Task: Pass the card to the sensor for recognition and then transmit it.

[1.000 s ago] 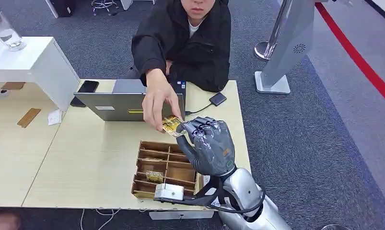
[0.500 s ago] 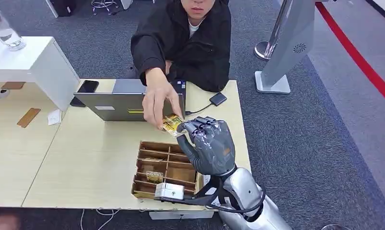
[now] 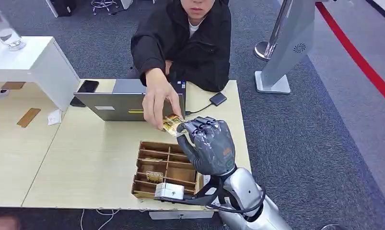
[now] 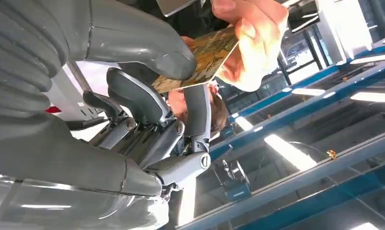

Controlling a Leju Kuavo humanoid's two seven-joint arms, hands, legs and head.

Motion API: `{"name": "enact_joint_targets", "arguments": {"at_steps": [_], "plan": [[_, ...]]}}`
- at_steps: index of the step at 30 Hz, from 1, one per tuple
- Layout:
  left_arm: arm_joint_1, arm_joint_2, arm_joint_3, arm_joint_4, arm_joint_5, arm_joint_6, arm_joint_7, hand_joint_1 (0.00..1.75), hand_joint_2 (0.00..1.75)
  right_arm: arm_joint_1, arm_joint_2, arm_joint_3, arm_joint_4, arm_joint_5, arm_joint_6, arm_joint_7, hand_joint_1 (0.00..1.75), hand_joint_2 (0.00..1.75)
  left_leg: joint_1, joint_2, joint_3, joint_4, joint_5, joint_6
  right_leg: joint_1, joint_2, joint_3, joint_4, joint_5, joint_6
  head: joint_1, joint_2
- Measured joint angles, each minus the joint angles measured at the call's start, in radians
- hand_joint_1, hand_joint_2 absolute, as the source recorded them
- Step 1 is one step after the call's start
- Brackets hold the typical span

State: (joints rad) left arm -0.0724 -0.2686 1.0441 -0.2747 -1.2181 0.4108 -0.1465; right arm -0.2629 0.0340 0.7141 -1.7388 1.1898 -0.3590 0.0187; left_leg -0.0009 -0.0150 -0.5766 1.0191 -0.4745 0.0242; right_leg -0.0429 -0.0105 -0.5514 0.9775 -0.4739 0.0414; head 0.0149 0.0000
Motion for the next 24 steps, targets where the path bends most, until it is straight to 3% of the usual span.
{"name": "enact_joint_targets", "arguments": {"at_steps": [1,4,6,10,16,24], "plan": [[0.0,0.0,0.0,0.0,0.0,0.0,0.0,0.0,0.0,0.0,0.0,0.0,0.0,0.0,0.0,0.0,0.0,0.0,0.0,0.0,0.0,0.0,0.0,0.0,0.0,0.0,0.0,0.0,0.0,0.0,0.0,0.0],[-0.002,0.0,0.0,0.0,-0.004,0.005,0.0,0.0,0.0,0.0,0.0,0.0,0.0,-0.017,-0.003,0.006,0.0,0.0,0.0,0.0,0.0,0.0,0.0,0.0,0.0,0.0,-0.001,0.0,0.0,0.0,0.0,0.0],[-0.024,0.002,-0.002,0.0,-0.021,0.03,0.0,0.0,0.0,-0.015,0.0,-0.022,0.028,-0.103,-0.02,0.038,0.0,0.0,0.0,0.0,-0.001,0.0,0.0,0.0,0.0,-0.001,-0.001,0.0,0.0,0.0,0.0,0.0],[-0.092,0.008,-0.018,0.0,-0.021,0.056,0.018,0.0,0.0,-0.05,-0.005,-0.118,0.121,-0.174,-0.066,-0.016,0.0,0.0,0.0,-0.001,0.0,0.0,0.002,0.0,0.0,-0.002,0.0,0.0,0.003,-0.001,0.0,0.0],[-0.111,0.011,-0.03,0.0,0.028,0.071,-0.04,0.0,0.0,-0.05,-0.015,-0.181,0.158,-0.18,-0.076,-0.03,0.0,0.0,0.0,0.0,0.0,0.0,0.002,-0.001,0.0,0.0,-0.001,0.0,0.004,-0.002,0.0,0.0],[-0.081,0.004,-0.028,0.001,0.097,0.09,-0.113,0.0,0.0,-0.02,-0.017,-0.186,0.143,-0.132,-0.056,-0.013,0.0,0.0,0.001,0.0,-0.001,0.0,0.001,-0.001,0.001,0.0,-0.002,0.0,0.002,-0.002,0.0,0.0]]}}
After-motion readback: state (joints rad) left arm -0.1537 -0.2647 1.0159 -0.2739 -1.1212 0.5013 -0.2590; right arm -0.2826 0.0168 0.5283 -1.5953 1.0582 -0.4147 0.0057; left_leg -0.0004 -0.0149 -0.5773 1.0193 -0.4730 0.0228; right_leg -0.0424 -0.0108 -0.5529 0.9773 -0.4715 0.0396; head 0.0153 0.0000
